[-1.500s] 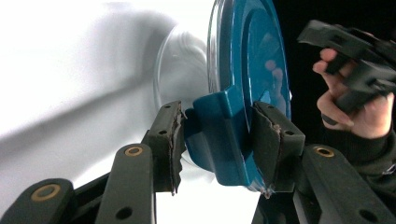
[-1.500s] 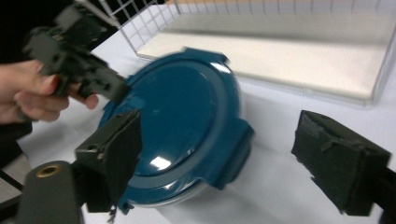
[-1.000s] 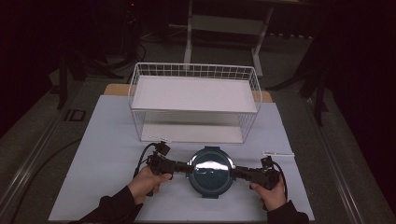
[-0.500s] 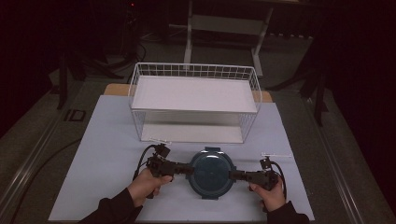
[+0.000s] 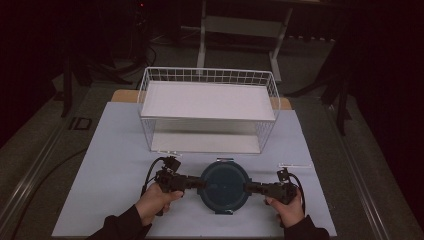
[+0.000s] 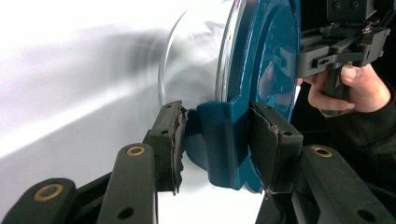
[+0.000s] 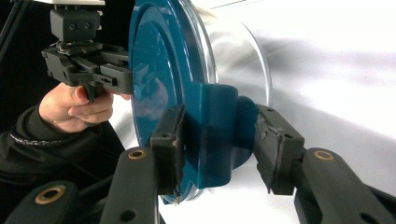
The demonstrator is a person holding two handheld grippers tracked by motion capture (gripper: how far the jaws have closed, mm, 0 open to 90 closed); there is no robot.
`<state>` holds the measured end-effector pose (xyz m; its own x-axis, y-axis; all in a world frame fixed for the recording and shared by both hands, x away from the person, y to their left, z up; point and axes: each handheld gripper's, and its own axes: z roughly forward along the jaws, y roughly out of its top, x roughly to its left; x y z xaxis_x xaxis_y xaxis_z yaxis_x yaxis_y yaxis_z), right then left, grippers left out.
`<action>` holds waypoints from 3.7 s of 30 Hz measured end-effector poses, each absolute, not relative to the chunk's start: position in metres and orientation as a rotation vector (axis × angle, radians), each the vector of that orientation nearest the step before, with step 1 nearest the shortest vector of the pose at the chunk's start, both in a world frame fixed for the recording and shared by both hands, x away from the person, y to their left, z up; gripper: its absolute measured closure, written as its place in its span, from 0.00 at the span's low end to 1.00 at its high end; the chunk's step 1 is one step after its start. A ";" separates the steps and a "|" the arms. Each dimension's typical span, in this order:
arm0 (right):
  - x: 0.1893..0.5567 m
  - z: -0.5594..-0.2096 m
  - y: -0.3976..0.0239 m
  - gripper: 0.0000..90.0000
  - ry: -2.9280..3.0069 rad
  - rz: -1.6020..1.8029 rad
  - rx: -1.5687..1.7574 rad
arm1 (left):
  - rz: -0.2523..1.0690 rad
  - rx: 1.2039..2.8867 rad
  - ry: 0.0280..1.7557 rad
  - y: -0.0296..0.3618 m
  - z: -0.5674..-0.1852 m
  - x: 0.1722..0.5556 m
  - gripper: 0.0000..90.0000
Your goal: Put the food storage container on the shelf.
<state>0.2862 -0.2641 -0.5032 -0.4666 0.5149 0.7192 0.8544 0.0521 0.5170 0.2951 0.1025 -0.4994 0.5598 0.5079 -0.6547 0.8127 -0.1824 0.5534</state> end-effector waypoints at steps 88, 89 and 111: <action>0.410 -0.504 -0.212 0.56 -2.198 -1.664 -1.421 | -0.045 1.649 1.106 0.138 -0.512 0.400 0.56; 0.410 -0.504 -0.212 0.56 -2.198 -1.664 -1.421 | -0.045 1.649 1.106 0.138 -0.512 0.400 0.55; 0.388 -0.488 -0.206 0.39 -2.367 -1.656 -1.442 | 0.075 1.757 0.966 0.129 -0.494 0.373 0.00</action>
<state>0.3879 -0.2055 -0.4875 -0.5980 0.6983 0.3935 0.6090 0.0766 0.7895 0.3725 0.1292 -0.4937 0.6684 0.6332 -0.3902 0.5656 -0.0920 0.8195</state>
